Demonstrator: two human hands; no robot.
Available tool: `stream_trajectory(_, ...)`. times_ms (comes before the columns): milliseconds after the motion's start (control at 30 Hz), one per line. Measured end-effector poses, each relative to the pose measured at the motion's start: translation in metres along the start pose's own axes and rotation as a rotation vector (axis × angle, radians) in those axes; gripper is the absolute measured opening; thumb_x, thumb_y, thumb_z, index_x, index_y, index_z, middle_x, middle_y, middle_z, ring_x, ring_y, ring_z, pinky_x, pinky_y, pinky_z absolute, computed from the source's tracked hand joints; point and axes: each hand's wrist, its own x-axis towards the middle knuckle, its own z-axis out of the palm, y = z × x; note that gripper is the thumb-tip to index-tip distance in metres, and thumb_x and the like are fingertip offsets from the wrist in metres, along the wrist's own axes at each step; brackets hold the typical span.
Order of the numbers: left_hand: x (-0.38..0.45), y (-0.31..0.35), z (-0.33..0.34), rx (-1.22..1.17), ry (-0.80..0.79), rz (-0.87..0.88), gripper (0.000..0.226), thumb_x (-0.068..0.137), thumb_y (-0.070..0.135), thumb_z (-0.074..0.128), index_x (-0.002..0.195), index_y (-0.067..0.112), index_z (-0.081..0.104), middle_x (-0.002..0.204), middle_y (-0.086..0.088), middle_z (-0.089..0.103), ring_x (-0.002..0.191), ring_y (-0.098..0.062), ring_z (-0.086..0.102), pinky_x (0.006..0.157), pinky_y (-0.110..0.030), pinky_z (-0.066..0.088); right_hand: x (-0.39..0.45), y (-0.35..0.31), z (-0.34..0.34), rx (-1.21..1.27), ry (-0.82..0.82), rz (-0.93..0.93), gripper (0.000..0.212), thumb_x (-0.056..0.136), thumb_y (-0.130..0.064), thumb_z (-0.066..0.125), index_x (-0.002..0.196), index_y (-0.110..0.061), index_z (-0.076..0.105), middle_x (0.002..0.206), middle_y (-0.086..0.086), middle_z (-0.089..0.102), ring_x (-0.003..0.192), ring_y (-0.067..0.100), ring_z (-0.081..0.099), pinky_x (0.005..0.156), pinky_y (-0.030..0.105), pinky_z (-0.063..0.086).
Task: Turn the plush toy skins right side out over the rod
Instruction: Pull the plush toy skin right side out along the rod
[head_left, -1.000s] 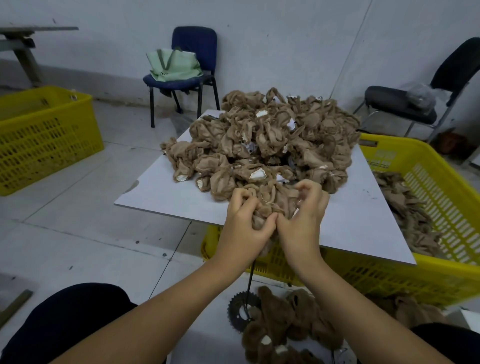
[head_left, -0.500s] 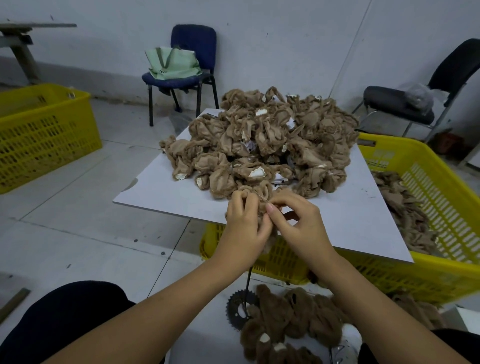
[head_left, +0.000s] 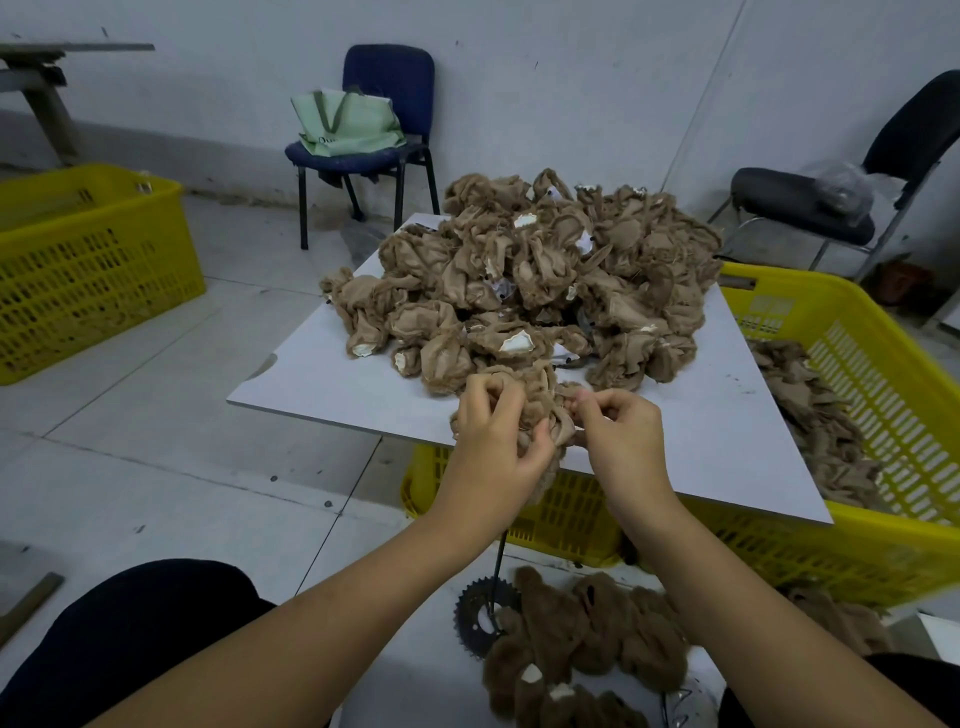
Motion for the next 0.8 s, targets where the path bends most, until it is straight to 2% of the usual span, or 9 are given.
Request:
stream_trajectory(133,0.002,0.0,-0.002,0.062,0.023,0.048,0.019,0.094,0.034,0.052,0.104,0.018,0.052,0.128,0.007,0.03,0.123,-0.017,0.036,0.097,-0.039,0.046,-0.001,0.004,0.005,0.071,0.074,0.158,0.033,0.101,-0.018,0.057,0.074,-0.003,0.07,0.072,0.011,0.073,0.072,0.022,0.073,0.079,0.044,0.062)
stream_trajectory(267,0.004,0.002,-0.006,0.135,0.008,0.067,0.022,0.095,0.033,0.055,0.107,0.015,0.056,0.152,0.004,0.031,0.141,-0.02,0.03,0.107,-0.048,0.041,0.004,0.008,0.007,0.315,0.212,0.455,0.024,0.099,-0.005,0.057,0.078,0.001,0.067,0.058,0.003,0.07,0.056,0.011,0.071,0.064,0.026,0.061)
stream_trajectory(333,0.005,0.002,-0.007,0.147,-0.002,0.073,0.024,0.095,0.031,0.055,0.11,0.013,0.058,0.153,0.004,0.035,0.142,-0.02,0.031,0.107,-0.05,0.041,0.006,0.009,0.006,0.405,0.282,0.591,0.01,0.094,0.002,0.061,0.085,0.005,0.063,0.071,0.009,0.069,0.064,0.016,0.073,0.071,0.03,0.062)
stream_trajectory(433,0.003,0.003,-0.009,0.173,-0.001,0.102,0.021,0.094,0.029,0.056,0.107,0.012,0.059,0.146,0.002,0.047,0.139,-0.019,0.036,0.11,-0.049,0.037,0.009,0.015,0.006,0.285,0.246,0.621,0.004,0.087,0.004,0.069,0.09,0.003,0.066,0.096,0.016,0.07,0.09,0.025,0.07,0.087,0.039,0.059)
stream_trajectory(533,0.006,0.004,-0.012,0.187,-0.027,0.106,0.016,0.093,0.025,0.059,0.101,0.012,0.058,0.126,0.002,0.056,0.124,-0.019,0.045,0.103,-0.045,0.042,0.001,0.012,0.006,0.138,0.239,0.434,0.032,0.088,0.005,0.064,0.117,-0.009,0.06,0.117,0.009,0.062,0.095,0.018,0.061,0.08,0.032,0.055)
stream_trajectory(600,0.009,0.006,-0.016,0.125,-0.058,0.121,0.012,0.091,0.025,0.058,0.096,0.017,0.05,0.1,0.007,0.052,0.1,-0.017,0.048,0.082,-0.043,0.048,-0.007,0.001,0.003,0.068,0.299,0.129,0.041,0.092,0.003,0.054,0.127,-0.018,0.052,0.124,0.001,0.054,0.113,0.015,0.056,0.094,0.032,0.05)
stream_trajectory(667,0.013,0.006,-0.017,0.075,-0.076,0.145,0.019,0.089,0.028,0.056,0.105,0.025,0.048,0.095,0.012,0.048,0.093,-0.014,0.047,0.075,-0.039,0.048,-0.015,-0.015,0.002,-0.026,0.256,-0.269,0.04,0.096,-0.001,0.049,0.131,-0.02,0.05,0.131,-0.004,0.051,0.123,0.007,0.049,0.104,0.023,0.041)
stream_trajectory(733,0.016,0.004,-0.018,0.052,-0.116,0.155,0.032,0.086,0.031,0.056,0.118,0.031,0.05,0.106,0.014,0.051,0.1,-0.013,0.049,0.082,-0.039,0.048,-0.02,-0.029,0.004,-0.087,0.047,-0.558,0.036,0.097,-0.005,0.053,0.131,-0.018,0.054,0.134,-0.007,0.052,0.129,0.004,0.046,0.106,0.018,0.037)
stream_trajectory(800,0.023,0.003,-0.016,0.098,-0.153,0.124,0.029,0.085,0.032,0.057,0.114,0.032,0.055,0.111,0.013,0.05,0.103,-0.014,0.049,0.086,-0.04,0.047,-0.023,-0.04,0.009,-0.082,-0.267,-0.538,0.036,0.096,-0.017,0.061,0.132,-0.02,0.057,0.133,-0.01,0.057,0.127,0.003,0.05,0.105,0.018,0.041)
